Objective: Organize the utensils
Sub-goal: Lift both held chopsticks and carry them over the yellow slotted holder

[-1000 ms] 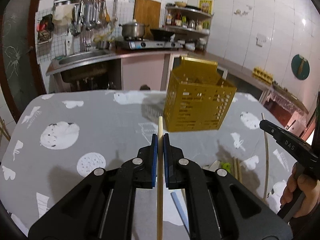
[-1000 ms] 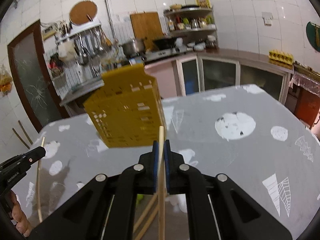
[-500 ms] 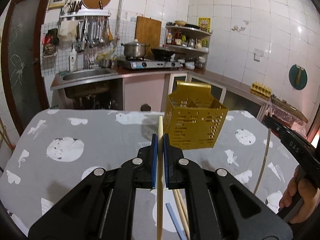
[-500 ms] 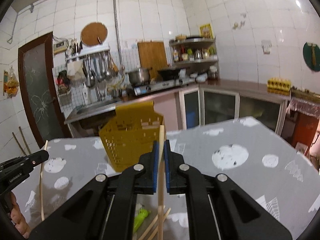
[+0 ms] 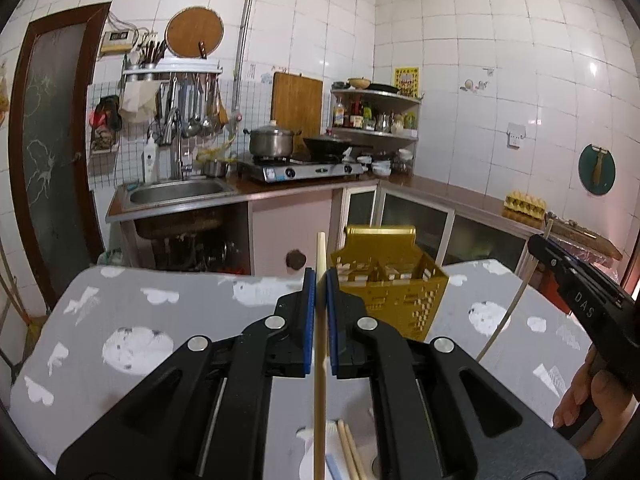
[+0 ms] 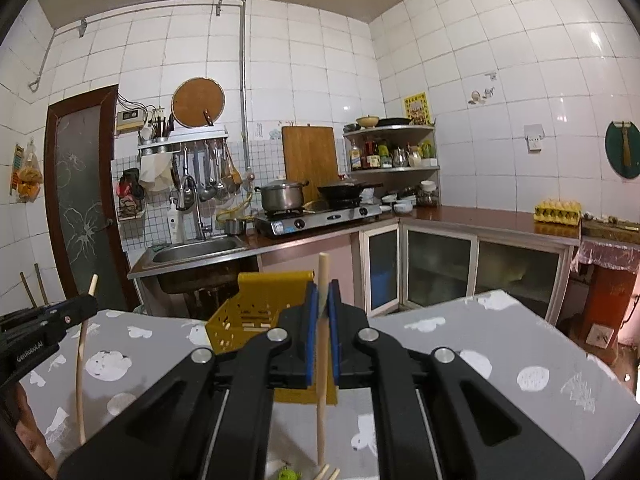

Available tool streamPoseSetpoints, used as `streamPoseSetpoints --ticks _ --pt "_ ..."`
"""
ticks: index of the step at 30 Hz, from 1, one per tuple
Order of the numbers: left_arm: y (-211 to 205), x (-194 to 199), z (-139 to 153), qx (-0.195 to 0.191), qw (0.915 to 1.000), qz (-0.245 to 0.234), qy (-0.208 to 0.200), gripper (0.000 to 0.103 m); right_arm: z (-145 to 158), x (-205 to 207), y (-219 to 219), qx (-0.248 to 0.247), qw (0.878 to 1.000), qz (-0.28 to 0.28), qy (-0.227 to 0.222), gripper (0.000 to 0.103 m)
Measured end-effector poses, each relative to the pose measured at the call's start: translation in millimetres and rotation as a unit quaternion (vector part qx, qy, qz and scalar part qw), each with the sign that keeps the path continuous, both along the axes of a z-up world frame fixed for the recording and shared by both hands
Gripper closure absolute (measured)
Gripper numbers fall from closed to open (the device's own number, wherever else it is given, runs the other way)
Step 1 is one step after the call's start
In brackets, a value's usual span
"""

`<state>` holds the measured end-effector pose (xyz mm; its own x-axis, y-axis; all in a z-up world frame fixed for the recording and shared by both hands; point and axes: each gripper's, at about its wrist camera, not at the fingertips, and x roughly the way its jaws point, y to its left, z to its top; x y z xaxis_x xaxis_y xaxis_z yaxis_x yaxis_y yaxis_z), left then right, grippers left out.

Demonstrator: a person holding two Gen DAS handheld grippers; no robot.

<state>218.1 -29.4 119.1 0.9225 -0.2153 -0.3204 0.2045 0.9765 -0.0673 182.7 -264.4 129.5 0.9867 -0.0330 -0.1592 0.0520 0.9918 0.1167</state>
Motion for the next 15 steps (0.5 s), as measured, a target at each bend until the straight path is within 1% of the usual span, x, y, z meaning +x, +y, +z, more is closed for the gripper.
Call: streamPoseSetpoints --ticks 4,7,11,15 --pt "-6.7 9.3 22.2 -0.003 0.9997 -0.009 -0.022 0.099 19.2 13.1 -0.6 -0.008 1.000 0.004 -0.006 0.097" --pt "-14.2 19.2 38.4 -0.003 0.9991 -0.013 -0.040 0.099 34.6 22.7 -3.8 -0.004 1.000 0.007 -0.013 0.097" --pt "-23.3 38.5 64.0 -0.018 0.9969 -0.031 -0.070 0.099 55.6 37.6 -3.7 -0.003 1.000 0.011 -0.021 0.097" --pt "-32.9 56.6 84.0 -0.036 0.9944 -0.036 -0.092 0.099 82.0 53.2 -1.4 -0.013 0.999 0.011 -0.042 0.097"
